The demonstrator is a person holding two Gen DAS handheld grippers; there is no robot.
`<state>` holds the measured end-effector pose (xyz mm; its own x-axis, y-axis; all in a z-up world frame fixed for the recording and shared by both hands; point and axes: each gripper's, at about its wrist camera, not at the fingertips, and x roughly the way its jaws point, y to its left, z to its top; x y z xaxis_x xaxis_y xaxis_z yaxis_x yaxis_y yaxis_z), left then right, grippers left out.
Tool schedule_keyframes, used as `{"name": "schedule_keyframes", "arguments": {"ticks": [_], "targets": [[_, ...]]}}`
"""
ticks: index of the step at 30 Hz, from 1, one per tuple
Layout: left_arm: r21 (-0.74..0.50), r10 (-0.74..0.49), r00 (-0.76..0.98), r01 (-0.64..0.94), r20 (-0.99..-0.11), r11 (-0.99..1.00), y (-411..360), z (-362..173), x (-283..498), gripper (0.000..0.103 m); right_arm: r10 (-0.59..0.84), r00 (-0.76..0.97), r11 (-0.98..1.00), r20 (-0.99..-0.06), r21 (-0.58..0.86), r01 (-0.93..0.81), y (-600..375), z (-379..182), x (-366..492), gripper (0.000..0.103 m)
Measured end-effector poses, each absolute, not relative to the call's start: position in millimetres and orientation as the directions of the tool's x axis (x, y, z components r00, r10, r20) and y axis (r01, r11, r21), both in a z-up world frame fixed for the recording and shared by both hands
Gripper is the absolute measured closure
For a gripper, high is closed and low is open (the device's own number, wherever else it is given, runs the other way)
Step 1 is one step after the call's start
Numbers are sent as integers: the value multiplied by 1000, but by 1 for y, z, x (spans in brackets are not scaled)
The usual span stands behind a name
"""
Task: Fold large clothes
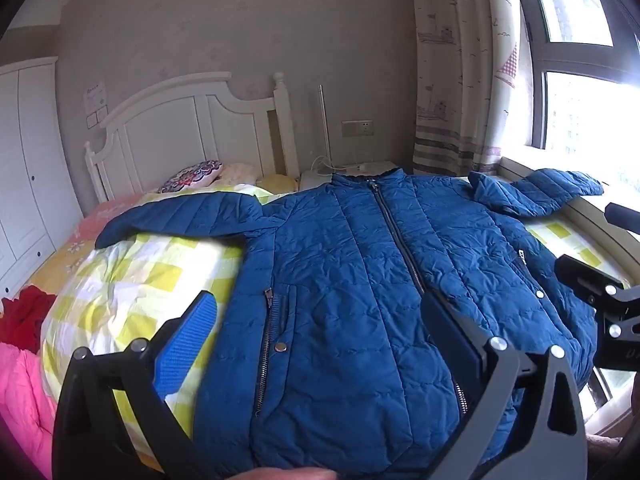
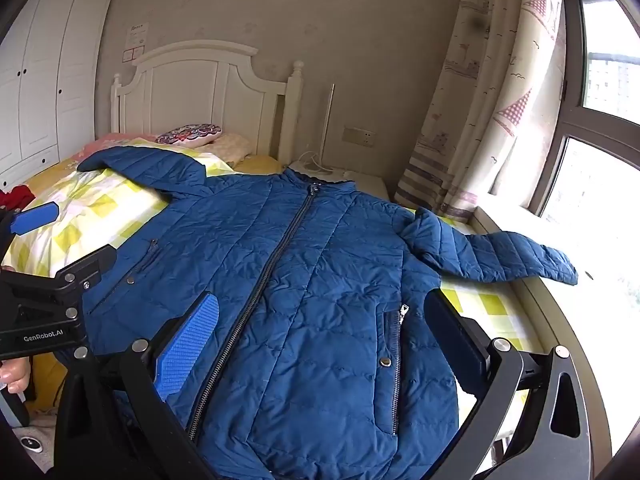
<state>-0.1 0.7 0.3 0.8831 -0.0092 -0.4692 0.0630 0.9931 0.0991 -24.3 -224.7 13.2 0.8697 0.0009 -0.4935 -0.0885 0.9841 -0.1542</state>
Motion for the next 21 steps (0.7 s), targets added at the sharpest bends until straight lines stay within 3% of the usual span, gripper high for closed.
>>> {"name": "schedule_keyframes", "arguments": {"ticks": [21], "targets": [[114,-2,880,64,-475,991,1,-1,0,2,46,863,988,-503,-103,-113,-228,12,-22,4]]}}
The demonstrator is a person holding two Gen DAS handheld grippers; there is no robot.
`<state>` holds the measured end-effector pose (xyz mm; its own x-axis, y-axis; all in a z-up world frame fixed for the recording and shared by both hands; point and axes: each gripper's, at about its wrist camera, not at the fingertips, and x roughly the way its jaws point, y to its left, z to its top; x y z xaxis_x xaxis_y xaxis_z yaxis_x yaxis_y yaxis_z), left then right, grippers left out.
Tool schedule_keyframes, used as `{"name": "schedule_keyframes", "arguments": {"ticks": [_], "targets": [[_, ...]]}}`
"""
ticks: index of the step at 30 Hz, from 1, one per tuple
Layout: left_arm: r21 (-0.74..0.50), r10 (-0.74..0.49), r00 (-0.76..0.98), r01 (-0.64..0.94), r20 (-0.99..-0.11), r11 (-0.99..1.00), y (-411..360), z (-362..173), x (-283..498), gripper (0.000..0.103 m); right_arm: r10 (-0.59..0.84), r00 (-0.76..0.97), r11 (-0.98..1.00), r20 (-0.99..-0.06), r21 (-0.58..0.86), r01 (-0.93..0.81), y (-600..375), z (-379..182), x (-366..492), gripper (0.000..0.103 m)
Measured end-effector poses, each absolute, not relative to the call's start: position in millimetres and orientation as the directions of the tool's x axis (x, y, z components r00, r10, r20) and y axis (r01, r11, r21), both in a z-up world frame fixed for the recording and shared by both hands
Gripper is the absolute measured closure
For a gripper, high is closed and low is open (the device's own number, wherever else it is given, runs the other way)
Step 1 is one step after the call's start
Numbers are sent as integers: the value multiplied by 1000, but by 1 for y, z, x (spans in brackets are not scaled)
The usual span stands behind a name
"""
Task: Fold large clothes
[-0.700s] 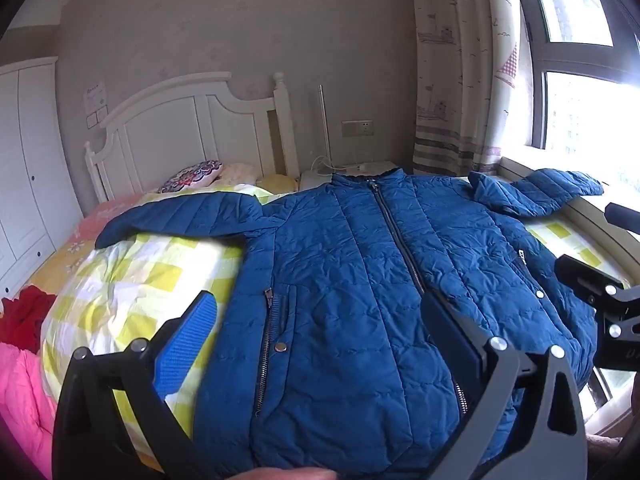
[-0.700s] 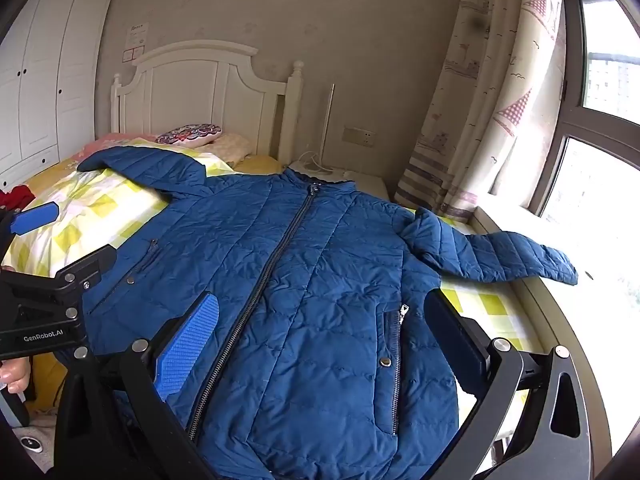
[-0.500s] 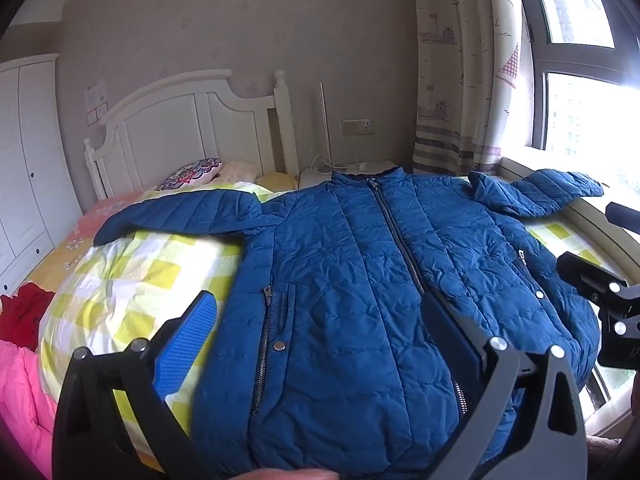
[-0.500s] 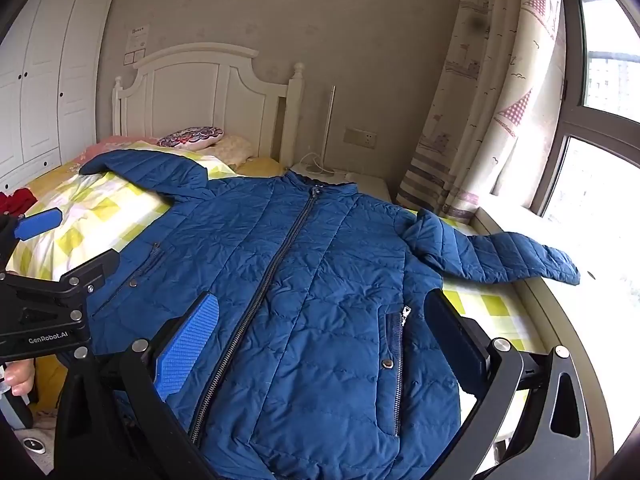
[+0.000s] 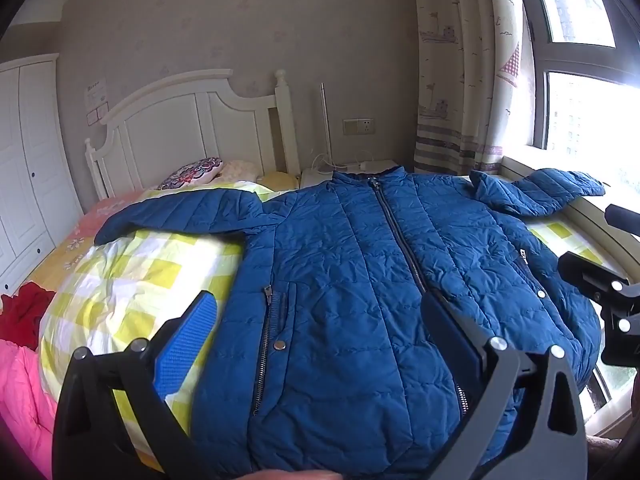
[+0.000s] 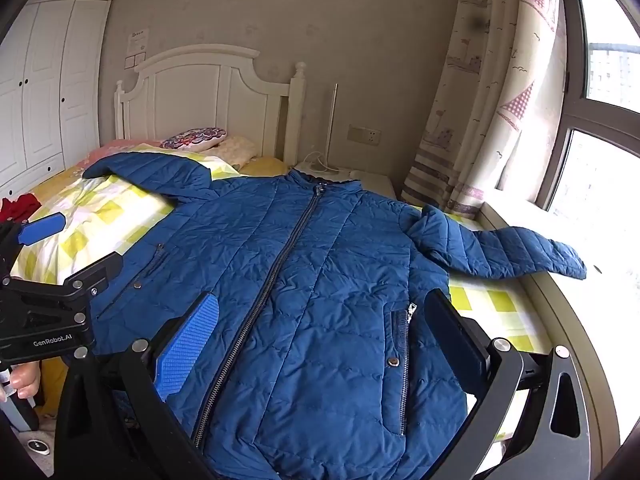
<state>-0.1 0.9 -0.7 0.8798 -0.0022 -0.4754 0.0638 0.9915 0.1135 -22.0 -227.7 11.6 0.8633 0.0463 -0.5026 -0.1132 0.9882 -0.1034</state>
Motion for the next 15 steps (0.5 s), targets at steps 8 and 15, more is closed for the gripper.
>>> {"name": "schedule_keyframes", "arguments": {"ticks": [8,15], "targets": [[114,-1,878,63,-478,991,-1,-4,2,2,58,862,987,-504,-100,-125,-226,10,-22,4],[112,-1,878,62,-479,992,1,-5,2,2,68,858,987,-509,-94,-134,-225,9,-22,4]]}}
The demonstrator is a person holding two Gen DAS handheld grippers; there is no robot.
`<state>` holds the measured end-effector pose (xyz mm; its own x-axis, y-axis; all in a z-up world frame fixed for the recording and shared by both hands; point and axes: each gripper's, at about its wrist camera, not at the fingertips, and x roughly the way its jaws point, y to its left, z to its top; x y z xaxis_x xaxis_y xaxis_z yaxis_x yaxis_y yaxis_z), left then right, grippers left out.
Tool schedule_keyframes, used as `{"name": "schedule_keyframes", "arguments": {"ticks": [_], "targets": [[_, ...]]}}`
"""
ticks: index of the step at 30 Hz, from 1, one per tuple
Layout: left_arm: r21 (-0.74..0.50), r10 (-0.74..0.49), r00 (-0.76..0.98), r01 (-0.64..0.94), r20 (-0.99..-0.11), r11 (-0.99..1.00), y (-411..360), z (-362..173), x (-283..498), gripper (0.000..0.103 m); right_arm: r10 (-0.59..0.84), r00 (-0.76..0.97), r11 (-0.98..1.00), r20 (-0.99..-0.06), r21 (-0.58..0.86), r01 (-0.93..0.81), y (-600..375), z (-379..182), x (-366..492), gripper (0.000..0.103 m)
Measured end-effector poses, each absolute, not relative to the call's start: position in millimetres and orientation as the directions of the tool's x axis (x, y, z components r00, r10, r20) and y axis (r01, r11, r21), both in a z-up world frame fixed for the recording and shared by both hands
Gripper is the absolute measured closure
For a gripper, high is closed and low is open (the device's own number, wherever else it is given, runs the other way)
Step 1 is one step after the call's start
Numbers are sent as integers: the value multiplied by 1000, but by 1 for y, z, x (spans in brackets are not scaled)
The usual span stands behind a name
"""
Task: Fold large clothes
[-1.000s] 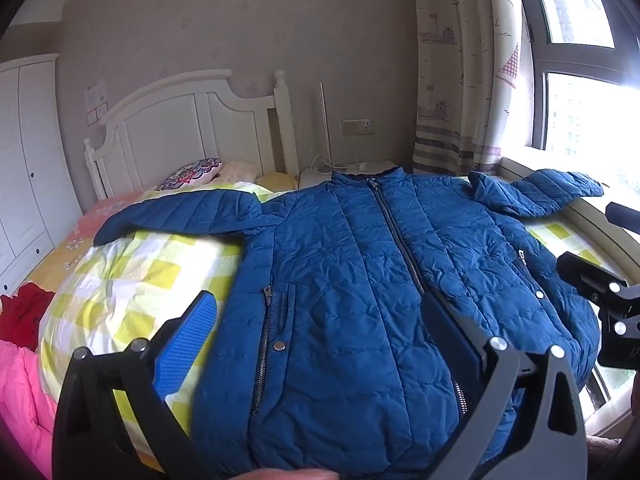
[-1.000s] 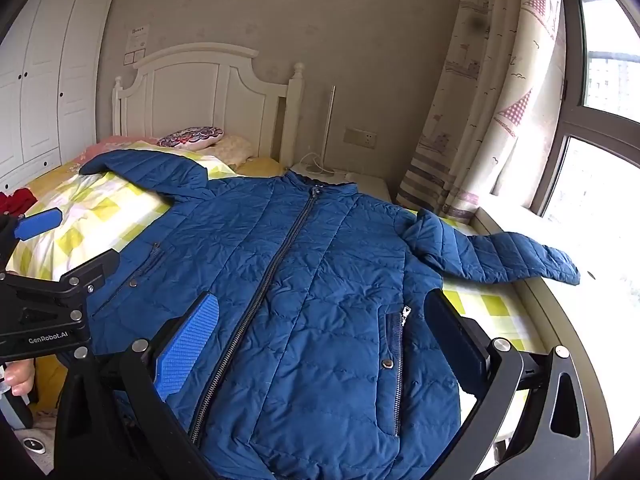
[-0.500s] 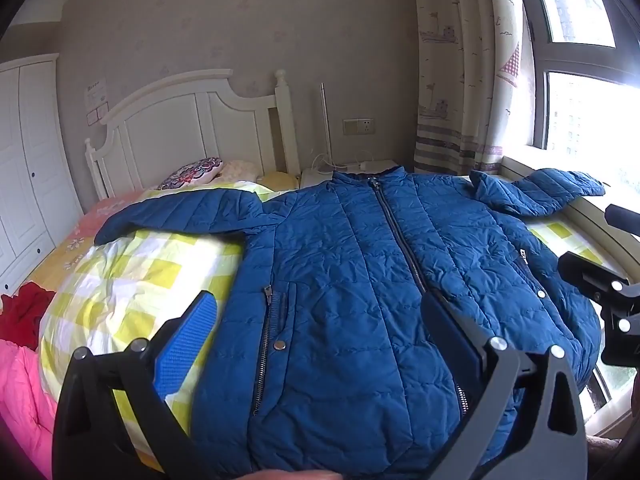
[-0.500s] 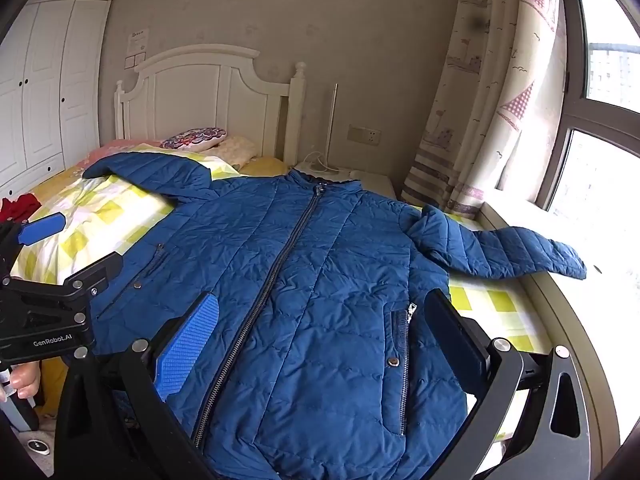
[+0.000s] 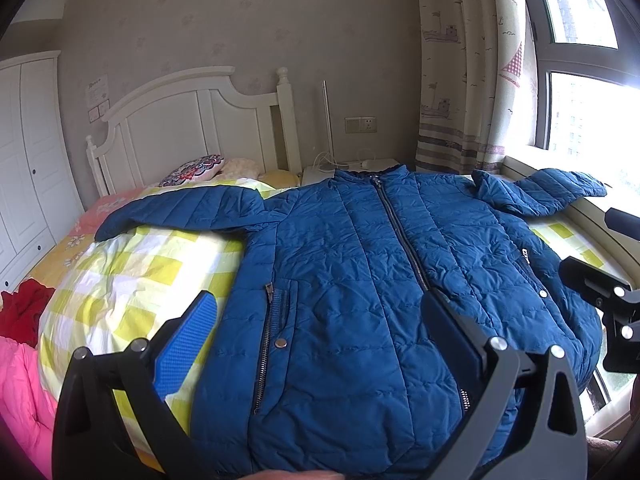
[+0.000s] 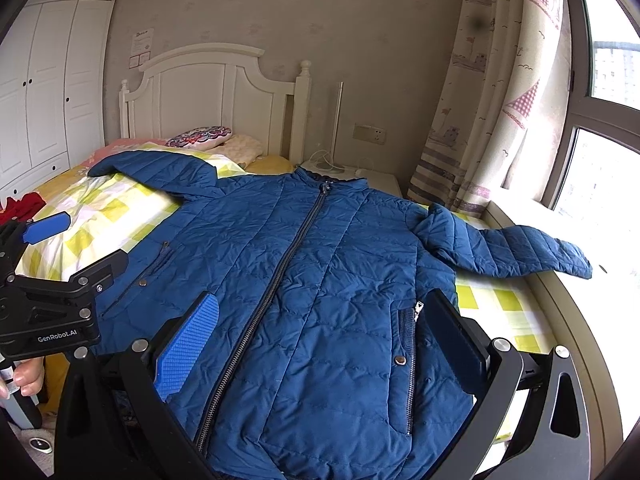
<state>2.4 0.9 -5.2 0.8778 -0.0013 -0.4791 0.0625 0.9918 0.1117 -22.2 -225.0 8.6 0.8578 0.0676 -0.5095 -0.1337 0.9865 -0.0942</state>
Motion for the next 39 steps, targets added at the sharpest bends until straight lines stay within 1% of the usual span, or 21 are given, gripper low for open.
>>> {"name": "schedule_keyframes", "arguments": {"ticks": [39], "targets": [[105,2,882,55,-472,993,10,-5,2,2,88,849,986,-522,-77,-149,-224,7,-20,4]]}}
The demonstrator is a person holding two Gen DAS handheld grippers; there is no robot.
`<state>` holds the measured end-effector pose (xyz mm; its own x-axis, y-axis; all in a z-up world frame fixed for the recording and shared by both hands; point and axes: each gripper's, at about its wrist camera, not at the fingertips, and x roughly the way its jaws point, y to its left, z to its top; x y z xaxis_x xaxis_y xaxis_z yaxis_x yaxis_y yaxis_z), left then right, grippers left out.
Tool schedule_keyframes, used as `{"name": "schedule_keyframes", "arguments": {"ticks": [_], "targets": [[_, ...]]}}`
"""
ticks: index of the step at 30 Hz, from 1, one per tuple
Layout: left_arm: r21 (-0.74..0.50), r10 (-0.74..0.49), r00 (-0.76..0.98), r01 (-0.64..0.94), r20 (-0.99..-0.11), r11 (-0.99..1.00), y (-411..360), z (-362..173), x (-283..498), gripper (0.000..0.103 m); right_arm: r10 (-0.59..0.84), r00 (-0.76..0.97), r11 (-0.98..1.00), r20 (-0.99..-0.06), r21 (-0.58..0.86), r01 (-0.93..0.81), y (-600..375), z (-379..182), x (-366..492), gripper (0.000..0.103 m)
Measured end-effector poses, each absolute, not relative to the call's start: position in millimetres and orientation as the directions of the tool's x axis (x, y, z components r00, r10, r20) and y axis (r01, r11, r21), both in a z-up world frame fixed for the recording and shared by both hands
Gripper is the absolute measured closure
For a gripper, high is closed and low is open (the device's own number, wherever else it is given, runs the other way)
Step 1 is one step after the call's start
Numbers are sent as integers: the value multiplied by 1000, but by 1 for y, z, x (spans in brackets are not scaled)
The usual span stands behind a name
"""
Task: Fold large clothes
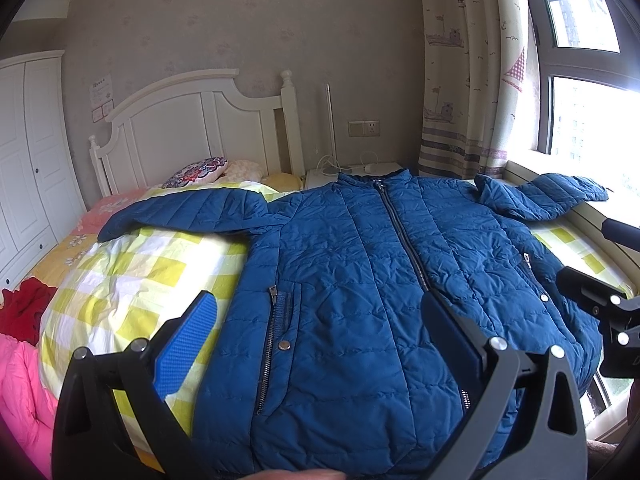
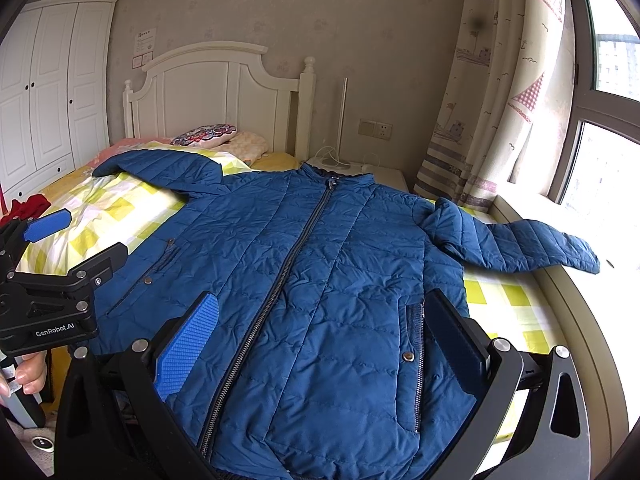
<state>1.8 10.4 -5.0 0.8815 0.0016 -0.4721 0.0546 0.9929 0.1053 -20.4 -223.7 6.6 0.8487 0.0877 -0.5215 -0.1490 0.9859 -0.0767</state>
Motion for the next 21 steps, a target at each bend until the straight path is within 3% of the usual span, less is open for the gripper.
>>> {"name": "schedule_keyframes", "arguments": {"ticks": [16,21], "targets": [[110,7,882,51,-470,993,7,-1,1,2,100,844,986,-527,-61,-155,-222,2,-19,4],[94,-30,859,90,-511,991,4,-7,27,2,94,860,987,-501,-64,-145,-234,-6,-7,4]]}}
